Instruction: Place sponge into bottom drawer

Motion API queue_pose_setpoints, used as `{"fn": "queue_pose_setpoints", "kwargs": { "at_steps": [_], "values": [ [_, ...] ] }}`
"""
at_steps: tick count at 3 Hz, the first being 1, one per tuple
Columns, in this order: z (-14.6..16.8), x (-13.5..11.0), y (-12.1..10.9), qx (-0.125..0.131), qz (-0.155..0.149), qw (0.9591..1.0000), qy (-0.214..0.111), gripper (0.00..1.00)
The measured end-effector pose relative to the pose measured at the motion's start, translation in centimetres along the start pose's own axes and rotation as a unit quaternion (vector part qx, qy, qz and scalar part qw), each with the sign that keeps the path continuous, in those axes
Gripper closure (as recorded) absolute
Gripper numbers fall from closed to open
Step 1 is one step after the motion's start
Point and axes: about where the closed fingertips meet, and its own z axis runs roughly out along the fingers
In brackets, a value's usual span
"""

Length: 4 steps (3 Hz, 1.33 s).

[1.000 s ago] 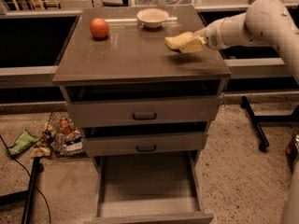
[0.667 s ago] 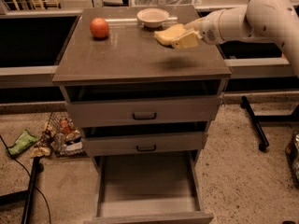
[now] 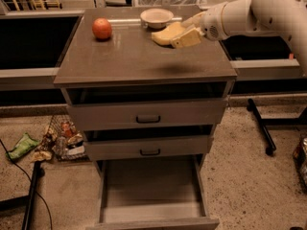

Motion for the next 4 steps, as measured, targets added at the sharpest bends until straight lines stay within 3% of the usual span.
{"fn": "queue_pose_setpoints", "kwargs": {
  "at_steps": [1, 2, 3, 4],
  "values": [
    [0.6, 0.3, 2.5, -0.05, -0.018, 0.9986, -0.001, 1.0],
    [-0.7, 0.4, 7.5, -0.117, -0.047, 0.9919, -0.017, 1.0],
    [-3.3, 1.2, 12.6, -0.16, -0.063, 0.9848, -0.026, 1.0],
    [-4.9, 4.9, 16.2, -0.173, -0.048, 0.9835, -0.017, 1.0]
  ]
}}
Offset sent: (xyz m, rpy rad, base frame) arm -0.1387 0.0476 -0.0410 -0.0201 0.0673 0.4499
